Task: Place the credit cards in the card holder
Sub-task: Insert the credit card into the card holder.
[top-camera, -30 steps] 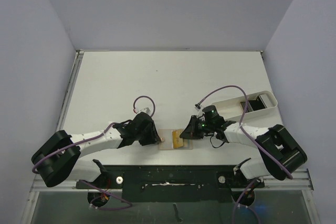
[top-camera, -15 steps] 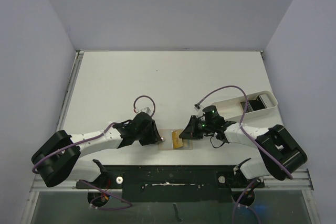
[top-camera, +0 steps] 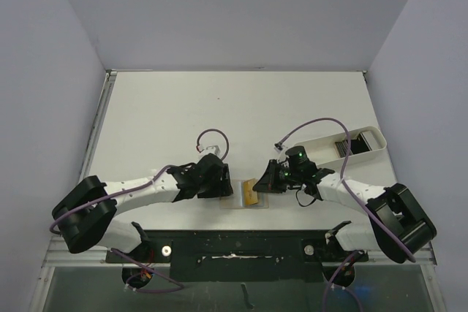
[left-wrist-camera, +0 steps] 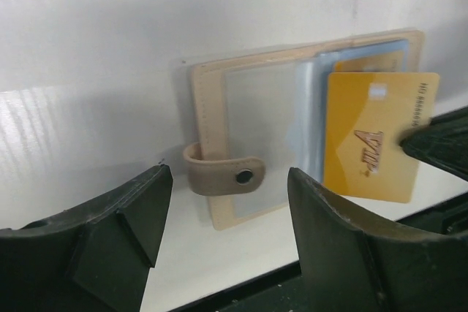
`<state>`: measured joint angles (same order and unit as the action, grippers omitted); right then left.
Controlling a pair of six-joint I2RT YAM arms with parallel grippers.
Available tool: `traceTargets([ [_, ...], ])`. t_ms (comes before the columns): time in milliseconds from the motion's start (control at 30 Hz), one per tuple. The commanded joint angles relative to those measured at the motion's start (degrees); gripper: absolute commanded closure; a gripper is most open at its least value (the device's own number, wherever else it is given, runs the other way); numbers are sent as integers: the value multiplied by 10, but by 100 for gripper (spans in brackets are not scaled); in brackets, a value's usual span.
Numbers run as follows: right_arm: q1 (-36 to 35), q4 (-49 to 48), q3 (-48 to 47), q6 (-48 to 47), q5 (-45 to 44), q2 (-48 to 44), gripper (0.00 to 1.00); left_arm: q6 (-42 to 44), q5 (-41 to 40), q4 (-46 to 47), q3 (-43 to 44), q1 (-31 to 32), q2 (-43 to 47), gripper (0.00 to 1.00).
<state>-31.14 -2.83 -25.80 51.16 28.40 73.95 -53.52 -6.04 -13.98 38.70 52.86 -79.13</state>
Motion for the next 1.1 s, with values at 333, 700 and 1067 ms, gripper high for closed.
traceTargets([
  [333,3,-28,1,-10,0,14,100,7,-63,-58,29,4,-39,53],
  [700,4,-32,-6,-2,16,-12,100,-5,-25,-18,-8,2,6,100],
  [1067,6,-86,-2,-27,46,49,100,8,-24,3,-32,-1,1,100],
])
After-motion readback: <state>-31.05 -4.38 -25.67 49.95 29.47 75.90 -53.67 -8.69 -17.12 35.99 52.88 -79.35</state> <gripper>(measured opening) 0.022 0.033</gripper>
